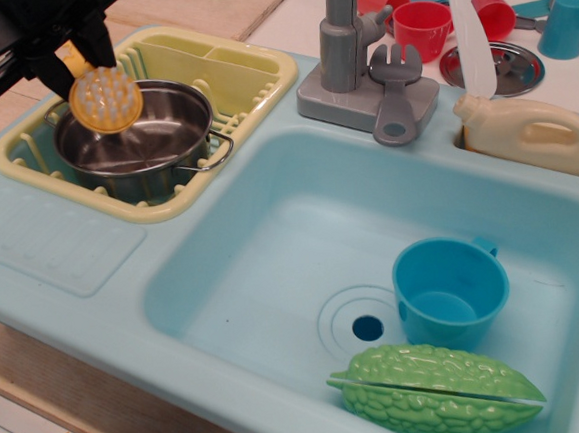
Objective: Put brush into pot or pan
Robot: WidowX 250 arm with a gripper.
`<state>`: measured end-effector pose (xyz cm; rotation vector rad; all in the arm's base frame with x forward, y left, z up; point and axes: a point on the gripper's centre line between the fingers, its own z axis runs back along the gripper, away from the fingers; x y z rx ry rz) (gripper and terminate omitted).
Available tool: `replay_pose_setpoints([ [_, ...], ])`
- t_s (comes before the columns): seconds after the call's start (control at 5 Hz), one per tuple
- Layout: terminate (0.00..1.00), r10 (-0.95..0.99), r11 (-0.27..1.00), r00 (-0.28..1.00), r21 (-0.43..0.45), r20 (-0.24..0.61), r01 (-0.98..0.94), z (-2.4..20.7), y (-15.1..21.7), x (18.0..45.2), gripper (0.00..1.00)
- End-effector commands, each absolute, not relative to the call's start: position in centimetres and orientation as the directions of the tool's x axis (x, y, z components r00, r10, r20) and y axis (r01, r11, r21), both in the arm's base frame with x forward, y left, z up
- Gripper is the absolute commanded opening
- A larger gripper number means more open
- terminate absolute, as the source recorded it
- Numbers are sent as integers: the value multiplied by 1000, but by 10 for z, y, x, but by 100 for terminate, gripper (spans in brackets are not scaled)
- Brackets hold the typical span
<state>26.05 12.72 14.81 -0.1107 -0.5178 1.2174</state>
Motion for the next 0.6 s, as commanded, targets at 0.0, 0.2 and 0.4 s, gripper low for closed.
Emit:
replay_pose_setpoints([
  [0.0,0,911,360,233,-379,341,-852,152,133,264,100],
  [0.2,0,911,360,233,-379,341,-852,152,133,264,100],
  [0.4,100,911,360,233,-379,341,-852,152,133,264,100],
])
